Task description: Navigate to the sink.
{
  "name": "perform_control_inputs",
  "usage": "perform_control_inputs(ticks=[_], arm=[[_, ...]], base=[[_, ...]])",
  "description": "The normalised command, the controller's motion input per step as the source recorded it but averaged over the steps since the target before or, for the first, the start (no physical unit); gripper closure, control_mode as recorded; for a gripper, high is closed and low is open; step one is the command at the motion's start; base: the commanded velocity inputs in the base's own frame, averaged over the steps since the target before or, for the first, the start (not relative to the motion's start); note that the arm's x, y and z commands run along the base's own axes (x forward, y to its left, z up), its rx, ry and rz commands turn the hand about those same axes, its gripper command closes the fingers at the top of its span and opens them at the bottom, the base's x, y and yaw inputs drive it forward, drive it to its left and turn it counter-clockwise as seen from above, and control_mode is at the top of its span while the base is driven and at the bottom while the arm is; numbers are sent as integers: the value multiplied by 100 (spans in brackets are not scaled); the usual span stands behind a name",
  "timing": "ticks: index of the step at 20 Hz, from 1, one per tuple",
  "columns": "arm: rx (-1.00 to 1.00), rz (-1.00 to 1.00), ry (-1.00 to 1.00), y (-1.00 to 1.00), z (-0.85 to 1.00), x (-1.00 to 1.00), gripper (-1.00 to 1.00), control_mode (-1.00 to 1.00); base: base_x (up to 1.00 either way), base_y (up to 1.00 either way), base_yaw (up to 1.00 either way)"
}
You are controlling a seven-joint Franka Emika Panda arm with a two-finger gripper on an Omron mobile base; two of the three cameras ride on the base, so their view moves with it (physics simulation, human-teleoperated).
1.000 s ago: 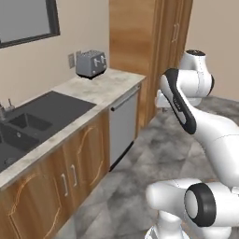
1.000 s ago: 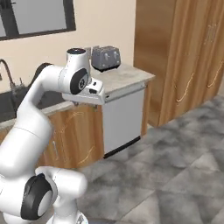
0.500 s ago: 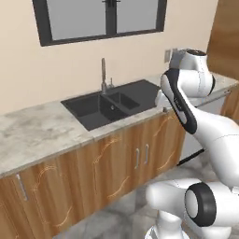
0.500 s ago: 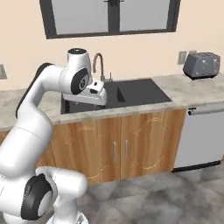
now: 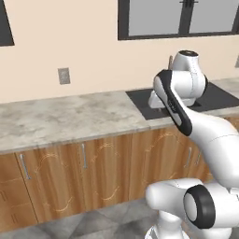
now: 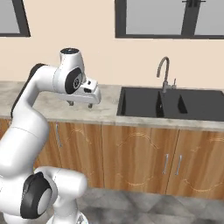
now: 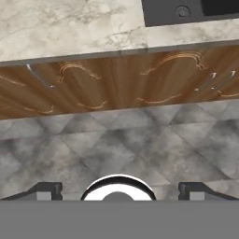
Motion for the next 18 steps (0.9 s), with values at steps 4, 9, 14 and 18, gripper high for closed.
perform_control_inputs(ticks=[4,9,14,18], arm=[[0,0,0,0,0,0,-100,100],[0,0,0,0,0,0,-100,100],[0,0,0,0,0,0,-100,100],[0,0,0,0,0,0,-100,100]], base=[[49,-37,21],[33,-83,20],[16,-100,11],[10,-68,14]])
